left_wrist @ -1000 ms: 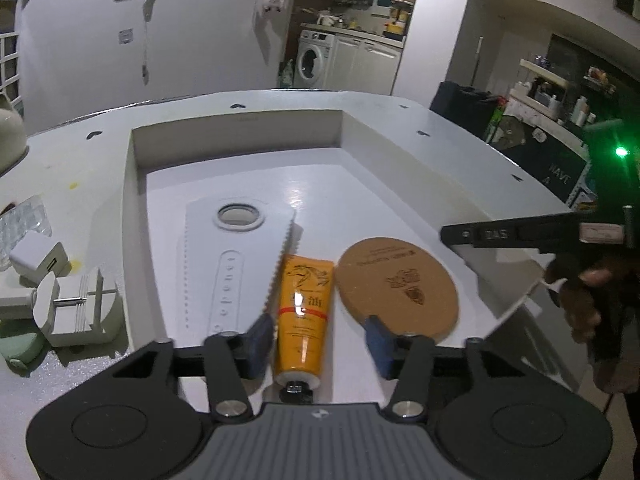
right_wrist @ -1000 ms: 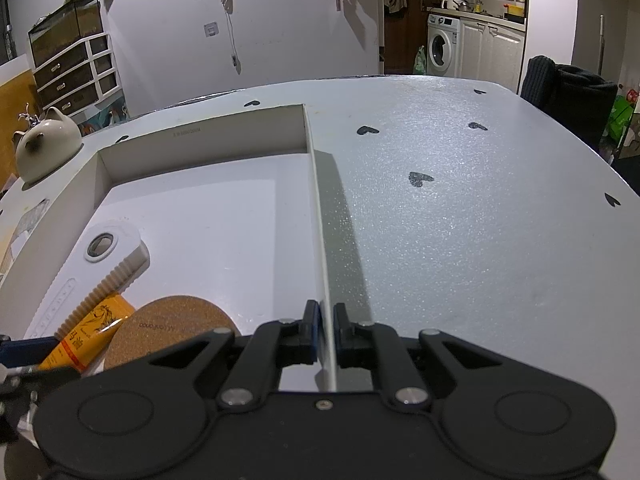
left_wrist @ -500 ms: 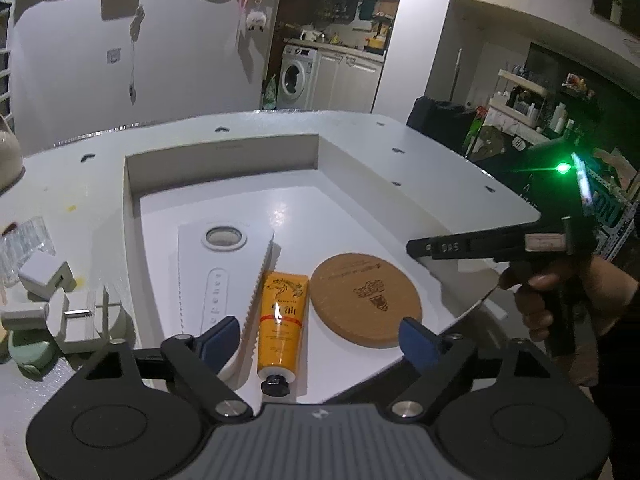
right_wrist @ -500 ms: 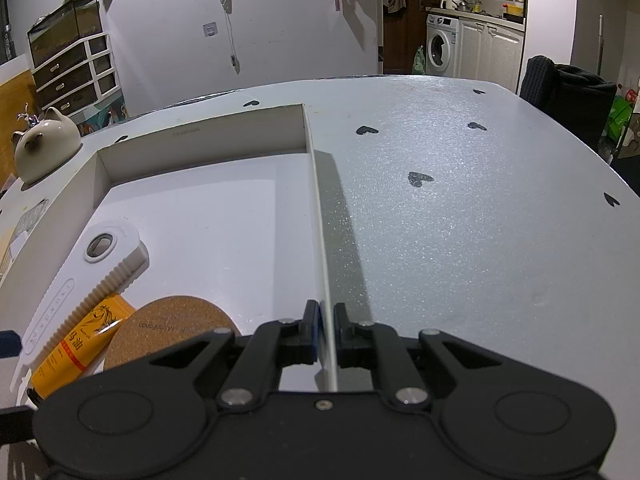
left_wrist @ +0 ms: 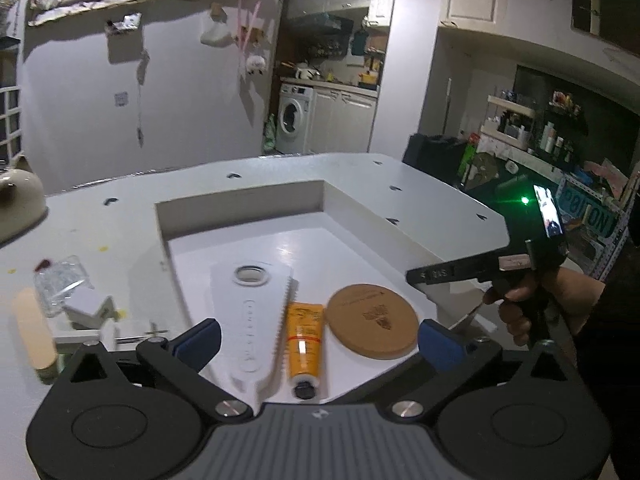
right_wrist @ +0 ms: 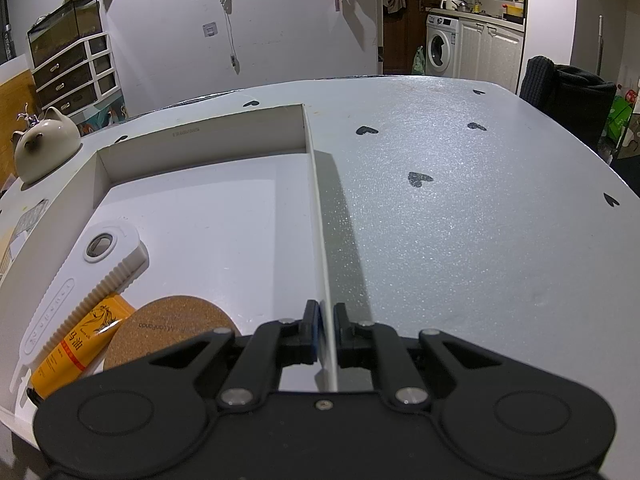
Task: Organize rigid objects
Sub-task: 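Withdraw the left tool from the box to the mint-green tape measure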
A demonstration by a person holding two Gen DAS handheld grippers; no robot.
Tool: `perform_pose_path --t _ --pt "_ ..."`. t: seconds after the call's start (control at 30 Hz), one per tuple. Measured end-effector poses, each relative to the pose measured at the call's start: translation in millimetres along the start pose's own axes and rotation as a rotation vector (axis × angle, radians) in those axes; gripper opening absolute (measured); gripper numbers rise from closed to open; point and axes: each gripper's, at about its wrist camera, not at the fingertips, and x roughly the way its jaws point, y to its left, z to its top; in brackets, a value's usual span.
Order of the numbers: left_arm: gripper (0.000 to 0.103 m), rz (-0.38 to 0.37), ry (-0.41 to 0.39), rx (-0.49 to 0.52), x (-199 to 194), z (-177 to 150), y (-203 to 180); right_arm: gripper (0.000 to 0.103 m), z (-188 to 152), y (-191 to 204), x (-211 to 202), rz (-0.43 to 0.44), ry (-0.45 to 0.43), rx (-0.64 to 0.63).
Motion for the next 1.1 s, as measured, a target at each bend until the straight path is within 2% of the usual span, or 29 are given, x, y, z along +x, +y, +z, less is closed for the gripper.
perform_pose_path --t 0.5,0.73,0.9,1.0,1.1 --pt "0.103 0.15 -0.049 -0.092 -31.2 -16.7 70.7 0.009 0.2 -0.4 -0.2 -0.003 -0.001 -0.002" --pt "0.103 0.222 -0.021 -0.126 -32.2 -34.8 102.6 0.009 0.4 -1.1 -0.3 -0.003 -0.001 -0.001" --pt "0.103 0.255 -0.004 -0.104 -27.1 -49.7 116.4 0.009 0.3 -0.6 -0.3 -0.004 -0.001 -0.002" --pt "0.096 0.28 0.014 -0.089 -21.6 -58.4 123.6 0.009 0.2 -0.4 -0.3 -0.004 -0.001 -0.002" --pt "0.08 0.287 0.048 -0.1 -13.5 -63.5 133.2 0.009 0.4 -0.8 -0.3 -0.004 -0.001 -0.002"
